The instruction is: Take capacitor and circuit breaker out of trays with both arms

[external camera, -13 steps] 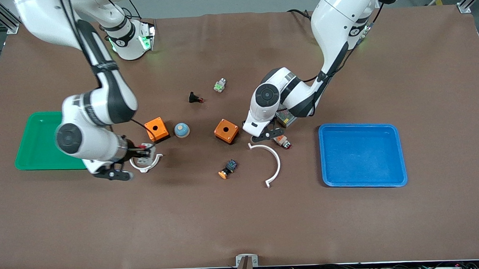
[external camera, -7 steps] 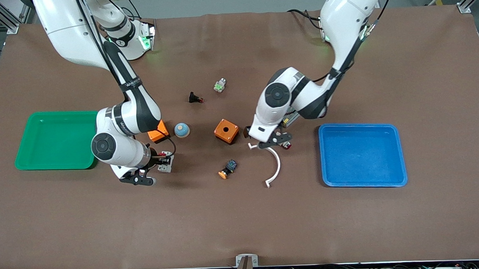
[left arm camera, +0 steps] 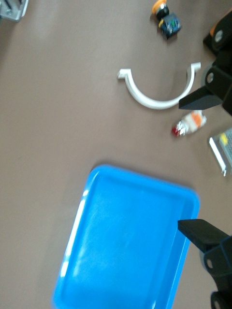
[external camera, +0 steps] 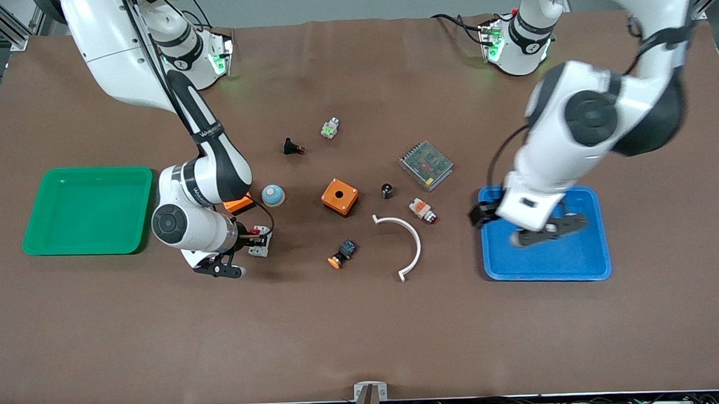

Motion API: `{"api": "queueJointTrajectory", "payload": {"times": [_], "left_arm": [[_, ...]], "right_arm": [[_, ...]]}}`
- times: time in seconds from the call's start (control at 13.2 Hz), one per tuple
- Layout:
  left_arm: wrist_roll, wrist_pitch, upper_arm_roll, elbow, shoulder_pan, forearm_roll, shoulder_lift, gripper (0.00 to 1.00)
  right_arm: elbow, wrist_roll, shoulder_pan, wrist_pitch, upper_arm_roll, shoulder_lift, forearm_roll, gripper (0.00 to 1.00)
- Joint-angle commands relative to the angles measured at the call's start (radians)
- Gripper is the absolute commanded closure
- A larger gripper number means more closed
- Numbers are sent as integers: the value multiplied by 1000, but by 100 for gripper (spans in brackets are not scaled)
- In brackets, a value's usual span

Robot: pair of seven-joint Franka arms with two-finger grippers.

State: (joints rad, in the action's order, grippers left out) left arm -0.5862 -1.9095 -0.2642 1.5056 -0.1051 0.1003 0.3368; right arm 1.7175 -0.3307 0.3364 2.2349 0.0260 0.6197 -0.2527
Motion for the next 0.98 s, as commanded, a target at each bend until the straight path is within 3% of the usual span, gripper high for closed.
{"api": "queueJointTrajectory", "payload": {"times": [0.0,0.23,0.38,0.53,0.75,0.91], "left_arm": [[188,75,-12,-10,100,16,-88,0],[345,173,-13,-8,179,9,-179,0],[432,248,-13,-8,211,2,-228,0],[460,321,8,8,190,-4,-284,0],[457,359,126,92,101,-28,-370,0],[456,369,151,107,87,-56,-384,0]], "right_arm": [[-19,-2,9,-23,15,2,-11,0],[-15,-4,9,-156,21,-93,-8,0],[-12,-5,-5,-297,23,-199,67,0],[-12,-2,-42,-429,23,-305,130,0],[-10,100,-149,-561,23,-438,138,0],[-10,207,-230,-606,23,-495,144,0]]}}
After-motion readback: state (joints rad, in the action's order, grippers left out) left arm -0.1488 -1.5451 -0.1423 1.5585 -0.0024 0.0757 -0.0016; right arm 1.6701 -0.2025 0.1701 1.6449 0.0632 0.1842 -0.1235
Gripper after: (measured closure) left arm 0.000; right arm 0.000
